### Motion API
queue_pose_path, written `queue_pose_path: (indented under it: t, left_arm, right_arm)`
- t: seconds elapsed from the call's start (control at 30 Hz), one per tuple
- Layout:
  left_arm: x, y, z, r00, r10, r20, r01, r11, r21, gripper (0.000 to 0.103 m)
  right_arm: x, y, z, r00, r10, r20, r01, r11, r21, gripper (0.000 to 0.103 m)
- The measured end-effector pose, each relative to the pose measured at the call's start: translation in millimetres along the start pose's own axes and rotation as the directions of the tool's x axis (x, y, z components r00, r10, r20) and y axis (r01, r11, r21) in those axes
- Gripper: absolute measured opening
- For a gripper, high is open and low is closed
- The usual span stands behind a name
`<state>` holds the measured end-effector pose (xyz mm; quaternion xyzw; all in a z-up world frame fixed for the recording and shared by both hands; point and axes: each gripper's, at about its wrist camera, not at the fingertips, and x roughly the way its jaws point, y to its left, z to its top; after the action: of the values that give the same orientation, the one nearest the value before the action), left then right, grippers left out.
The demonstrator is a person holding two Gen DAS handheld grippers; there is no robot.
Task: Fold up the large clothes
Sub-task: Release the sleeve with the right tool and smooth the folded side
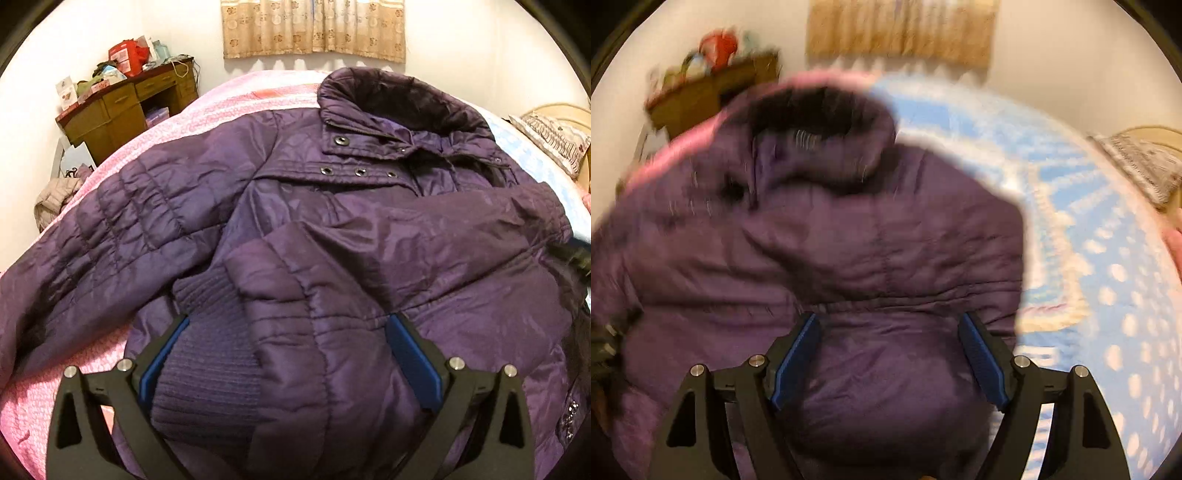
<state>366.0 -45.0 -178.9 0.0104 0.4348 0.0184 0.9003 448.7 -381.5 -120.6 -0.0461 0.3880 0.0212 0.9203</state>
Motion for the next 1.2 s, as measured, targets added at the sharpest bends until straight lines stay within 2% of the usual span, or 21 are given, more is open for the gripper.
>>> queue_pose_path:
  t: [0.07,0.13,0.27,0.33,0.57,0.7,0.73,0.8,0.9,0.93,1.03,1.07,1.13,1.2]
  left_arm:
    - [-1,0,-1,1.000,0.008,0.003,-0.008,1.000,0.009,0.103]
    - [-3,2,-1,1.000,0.001,0.011,-0.001,1.000,0.003,0.103]
    - [-6,17,-2,0.998,-0.061,0.026,0.063,0.995,-0.074,0.103]
    - [-5,20,-2,0.996,-0.086,0.029,0.089,0.991,-0.095,0.103]
    - [3,4,2,0.999,-0.051,-0.006,0.050,0.998,-0.038,0.103]
    - [2,10,1,0.998,-0.065,-0.003,0.064,0.996,-0.061,0.103]
    - [2,10,1,0.998,-0.065,-0.002,0.065,0.996,-0.063,0.103]
    - [1,10,1,0.998,-0.059,0.001,0.059,0.997,-0.059,0.103]
    - [1,9,1,0.999,-0.053,-0.003,0.053,0.997,-0.053,0.103]
    - [2,9,1,0.999,-0.053,-0.003,0.053,0.997,-0.053,0.103]
    - [2,9,1,0.998,-0.067,-0.005,0.067,0.996,-0.063,0.103]
    - [2,10,1,0.997,-0.077,-0.004,0.076,0.995,-0.069,0.103]
    - [2,11,0,0.996,-0.085,0.000,0.084,0.994,-0.074,0.103]
    - [1,13,0,0.996,-0.090,0.002,0.090,0.993,-0.076,0.103]
  right_arm:
    - [-6,-5,9,0.998,-0.002,0.061,0.000,1.000,0.023,0.078]
    - [8,-9,17,0.998,0.038,0.041,-0.040,0.998,0.041,0.078]
    - [53,-9,13,0.995,-0.079,-0.058,0.079,0.997,-0.004,0.078]
    - [65,-16,6,0.990,-0.124,-0.072,0.126,0.992,0.016,0.078]
    - [73,-56,-2,0.996,-0.036,-0.085,0.051,0.982,0.181,0.080]
    - [49,-39,0,0.989,-0.123,-0.078,0.131,0.985,0.110,0.080]
    - [35,-35,0,0.993,-0.107,-0.051,0.112,0.986,0.121,0.081]
    - [2,-18,-2,1.000,-0.020,0.005,0.019,0.995,0.101,0.081]
    - [-15,16,-8,0.998,0.069,-0.001,-0.069,0.998,-0.009,0.081]
    - [-10,25,-12,0.993,0.112,-0.040,-0.113,0.993,-0.020,0.081]
    - [17,34,-31,0.988,0.078,-0.134,-0.082,0.996,-0.027,0.081]
    - [25,31,-38,0.984,0.097,-0.148,-0.100,0.995,-0.007,0.081]
    - [29,23,-43,0.981,0.135,-0.136,-0.131,0.991,0.039,0.081]
    - [29,28,-43,0.984,0.108,-0.142,-0.108,0.994,0.008,0.081]
